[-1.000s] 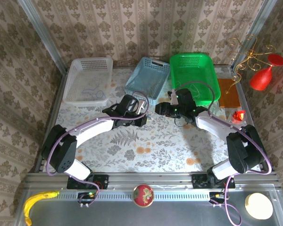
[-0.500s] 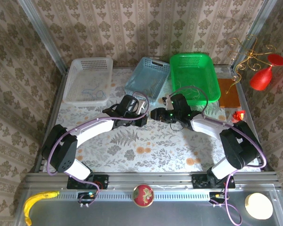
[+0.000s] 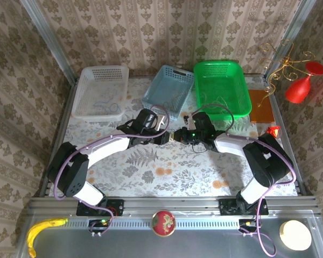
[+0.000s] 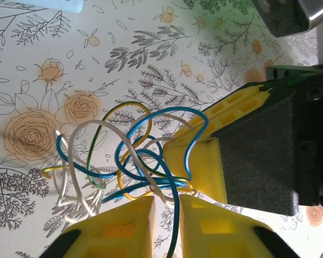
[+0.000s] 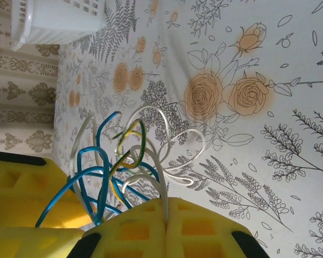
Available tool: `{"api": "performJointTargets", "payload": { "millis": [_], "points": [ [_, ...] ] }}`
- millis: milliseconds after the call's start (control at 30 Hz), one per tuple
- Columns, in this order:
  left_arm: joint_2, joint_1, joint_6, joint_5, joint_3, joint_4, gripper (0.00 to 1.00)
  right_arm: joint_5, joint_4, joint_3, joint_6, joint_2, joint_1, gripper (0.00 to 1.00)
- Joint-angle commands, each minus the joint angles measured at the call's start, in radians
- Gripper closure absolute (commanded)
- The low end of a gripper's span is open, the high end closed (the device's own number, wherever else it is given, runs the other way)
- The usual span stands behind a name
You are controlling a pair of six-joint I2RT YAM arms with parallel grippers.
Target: Untangle the cables
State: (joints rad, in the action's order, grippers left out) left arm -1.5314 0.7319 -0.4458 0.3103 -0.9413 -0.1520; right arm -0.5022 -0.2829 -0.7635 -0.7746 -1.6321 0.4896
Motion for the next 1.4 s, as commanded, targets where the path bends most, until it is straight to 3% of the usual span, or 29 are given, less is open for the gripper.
{"api": "performJointTargets", "payload": {
  "millis": [0,133,400,467,500,533,600,700,1067,1367],
  "points": [
    [0.026,-0.023,-0.033,0.033,0.047,0.05,0.78,-0.002,-0.027,0.01,-0.01,-0.011,-0.015,1.0],
    [0.037,-0.037,-0.048,0.045,0.082,0.082,0.8,-0.001,-0.026,0.018,-0.009,-0.008,-0.02,1.0],
    [0.047,-0.041,-0.056,0.071,0.095,0.122,1.0,-0.001,-0.024,0.025,-0.005,-0.008,-0.02,1.0],
    [0.056,-0.041,-0.057,0.079,0.089,0.124,1.0,-0.002,-0.018,0.024,0.002,-0.006,-0.02,1.0],
    [0.062,-0.041,-0.059,0.086,0.085,0.125,1.0,0.002,-0.006,0.023,0.011,-0.004,-0.02,0.98],
    [0.069,-0.041,-0.061,0.091,0.079,0.127,1.0,0.007,0.006,0.021,0.021,0.001,-0.02,0.9],
    [0.087,-0.041,-0.064,0.102,0.061,0.116,1.0,0.028,0.051,0.018,0.053,0.022,-0.022,0.68],
    [0.113,-0.041,-0.064,0.115,0.028,0.084,1.0,0.068,0.118,0.018,0.101,0.072,-0.031,0.53],
    [0.17,-0.046,-0.075,0.17,-0.052,0.029,1.0,0.154,0.222,0.01,0.237,0.286,-0.054,0.43],
    [0.199,-0.045,-0.098,0.205,-0.115,0.017,1.0,0.089,0.104,-0.022,0.297,0.265,-0.054,0.38]
  ]
}}
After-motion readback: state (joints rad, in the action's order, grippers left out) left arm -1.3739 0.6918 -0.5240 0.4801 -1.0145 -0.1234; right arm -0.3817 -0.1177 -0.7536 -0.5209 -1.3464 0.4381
